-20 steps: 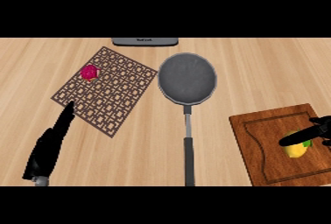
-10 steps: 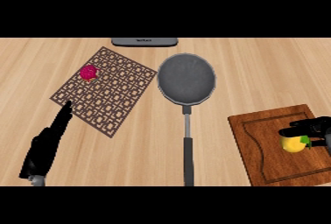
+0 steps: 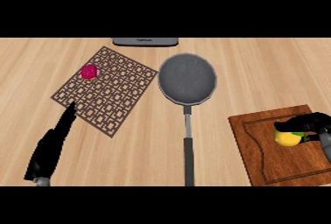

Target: Pick the lemon from the cutting board and place it in the pan

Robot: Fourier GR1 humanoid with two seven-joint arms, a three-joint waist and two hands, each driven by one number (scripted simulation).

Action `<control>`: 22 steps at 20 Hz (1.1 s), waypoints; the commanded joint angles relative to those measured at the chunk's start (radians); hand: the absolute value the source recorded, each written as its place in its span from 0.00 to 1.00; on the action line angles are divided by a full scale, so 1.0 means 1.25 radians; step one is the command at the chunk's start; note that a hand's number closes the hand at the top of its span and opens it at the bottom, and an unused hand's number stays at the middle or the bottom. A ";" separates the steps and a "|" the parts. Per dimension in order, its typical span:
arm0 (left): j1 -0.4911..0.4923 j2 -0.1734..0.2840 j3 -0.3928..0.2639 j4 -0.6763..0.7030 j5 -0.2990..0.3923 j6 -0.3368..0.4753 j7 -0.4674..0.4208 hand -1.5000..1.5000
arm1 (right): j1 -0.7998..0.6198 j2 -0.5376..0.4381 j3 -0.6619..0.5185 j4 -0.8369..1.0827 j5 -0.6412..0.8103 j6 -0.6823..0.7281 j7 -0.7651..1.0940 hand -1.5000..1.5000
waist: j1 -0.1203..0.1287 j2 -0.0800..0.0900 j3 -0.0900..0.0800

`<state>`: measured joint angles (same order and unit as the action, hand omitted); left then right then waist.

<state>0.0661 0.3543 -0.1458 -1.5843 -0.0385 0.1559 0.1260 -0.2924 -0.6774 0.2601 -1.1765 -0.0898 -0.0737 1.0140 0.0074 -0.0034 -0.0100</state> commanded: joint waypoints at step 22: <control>-0.024 0.005 0.022 0.012 0.011 -0.051 -0.006 0.50 | -0.376 0.030 0.075 0.136 0.418 -0.123 -0.824 1.00 | 0.020 0.009 0.008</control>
<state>0.0448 0.3427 -0.1470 -1.5798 -0.0490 0.1301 0.1291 -0.6884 -0.7402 0.3738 -1.1133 0.4149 -0.1899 0.0789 0.0349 0.0066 0.0009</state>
